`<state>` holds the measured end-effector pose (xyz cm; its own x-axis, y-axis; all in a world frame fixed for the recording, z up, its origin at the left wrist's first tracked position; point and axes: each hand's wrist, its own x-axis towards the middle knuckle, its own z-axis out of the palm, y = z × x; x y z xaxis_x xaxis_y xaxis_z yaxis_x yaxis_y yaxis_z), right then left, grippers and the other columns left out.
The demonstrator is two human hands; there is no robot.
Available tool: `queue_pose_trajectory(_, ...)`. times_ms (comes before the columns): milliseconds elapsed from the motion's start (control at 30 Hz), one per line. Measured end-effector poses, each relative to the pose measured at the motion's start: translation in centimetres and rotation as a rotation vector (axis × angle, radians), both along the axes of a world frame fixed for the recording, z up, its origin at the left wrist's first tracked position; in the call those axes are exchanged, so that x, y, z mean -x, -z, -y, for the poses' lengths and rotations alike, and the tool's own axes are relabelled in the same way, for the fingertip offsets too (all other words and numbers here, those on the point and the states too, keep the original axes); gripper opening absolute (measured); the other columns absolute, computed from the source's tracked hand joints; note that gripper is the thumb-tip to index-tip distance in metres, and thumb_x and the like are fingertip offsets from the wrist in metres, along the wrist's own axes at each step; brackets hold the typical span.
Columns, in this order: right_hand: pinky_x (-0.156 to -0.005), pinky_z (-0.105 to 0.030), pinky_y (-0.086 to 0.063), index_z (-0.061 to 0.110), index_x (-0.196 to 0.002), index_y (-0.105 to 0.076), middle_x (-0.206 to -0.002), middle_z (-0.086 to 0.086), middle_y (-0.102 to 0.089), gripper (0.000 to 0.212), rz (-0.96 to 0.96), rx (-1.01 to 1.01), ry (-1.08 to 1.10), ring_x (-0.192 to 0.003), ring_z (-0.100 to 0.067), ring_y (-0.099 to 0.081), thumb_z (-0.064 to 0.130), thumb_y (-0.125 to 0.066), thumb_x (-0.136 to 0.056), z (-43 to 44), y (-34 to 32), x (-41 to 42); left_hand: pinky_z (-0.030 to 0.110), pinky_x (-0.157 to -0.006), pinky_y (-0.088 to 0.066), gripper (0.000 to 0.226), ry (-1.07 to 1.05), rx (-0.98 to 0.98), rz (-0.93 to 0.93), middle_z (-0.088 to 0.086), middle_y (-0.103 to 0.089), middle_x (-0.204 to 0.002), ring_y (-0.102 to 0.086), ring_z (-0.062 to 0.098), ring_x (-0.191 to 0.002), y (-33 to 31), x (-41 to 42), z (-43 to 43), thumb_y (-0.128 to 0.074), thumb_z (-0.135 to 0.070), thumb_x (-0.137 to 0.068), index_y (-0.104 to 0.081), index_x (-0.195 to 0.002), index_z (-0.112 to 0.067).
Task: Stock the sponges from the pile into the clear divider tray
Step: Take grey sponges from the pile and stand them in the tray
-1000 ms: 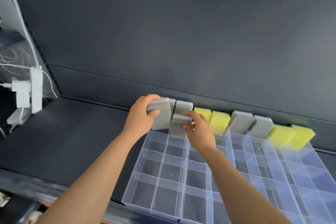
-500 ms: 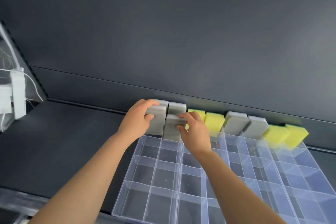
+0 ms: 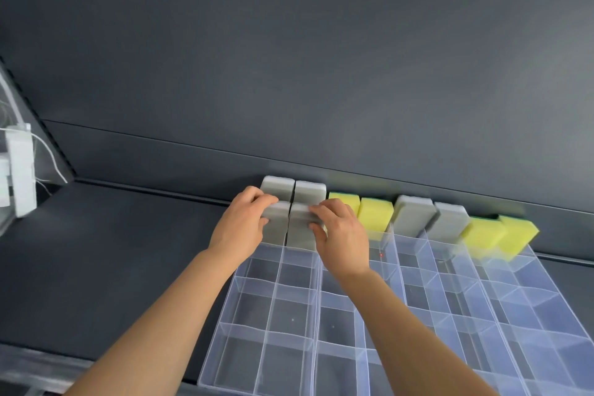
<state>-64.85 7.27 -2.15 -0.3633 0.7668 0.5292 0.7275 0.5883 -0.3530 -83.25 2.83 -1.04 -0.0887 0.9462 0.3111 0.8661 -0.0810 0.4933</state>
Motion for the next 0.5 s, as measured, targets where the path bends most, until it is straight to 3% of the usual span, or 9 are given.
queue_pose_trajectory(100, -0.059, -0.033, -0.053, 0.011, -0.097, -0.068, -0.096, -0.005, -0.064, 0.025, 0.022, -0.003, 0.021, -0.083, -0.029, -0.060, 0.004, -0.073, -0.074, 0.2, 0.0, 0.2, 0.028, -0.075, -0.046, 0.040, -0.017, 0.003, -0.010, -0.002, -0.050, -0.114, -0.049, 0.015, -0.102, 0.0, 0.0, 0.1, -0.057, 0.000, -0.087, -0.057, -0.123, -0.016)
queue_pose_trajectory(300, -0.065, -0.037, -0.056, 0.011, -0.109, -0.064, -0.110, -0.008, -0.065, 0.037, 0.072, 0.025, 0.068, -0.095, -0.032, -0.062, 0.006, -0.074, -0.074, 1.0, -0.2, 0.4, 0.039, -0.071, -0.052, 0.048, -0.034, -0.004, -0.085, 0.001, -0.047, -0.123, -0.046, 0.020, -0.111, 0.0, 0.1, 0.5, -0.062, -0.007, -0.085, -0.049, -0.130, -0.017)
queue_pose_trajectory(500, -0.094, -0.043, -0.048, 0.007, -0.126, -0.054, -0.131, -0.015, -0.055, 0.052, 0.118, 0.094, 0.103, -0.121, -0.035, -0.051, 0.011, -0.072, -0.077, 2.1, -0.4, -0.6, 0.043, -0.087, -0.047, 0.045, -0.012, -0.094, -0.240, 0.006, -0.053, -0.125, -0.048, 0.028, -0.117, -0.6, -0.6, 0.6, -0.070, -0.015, -0.080, -0.057, -0.122, -0.012)
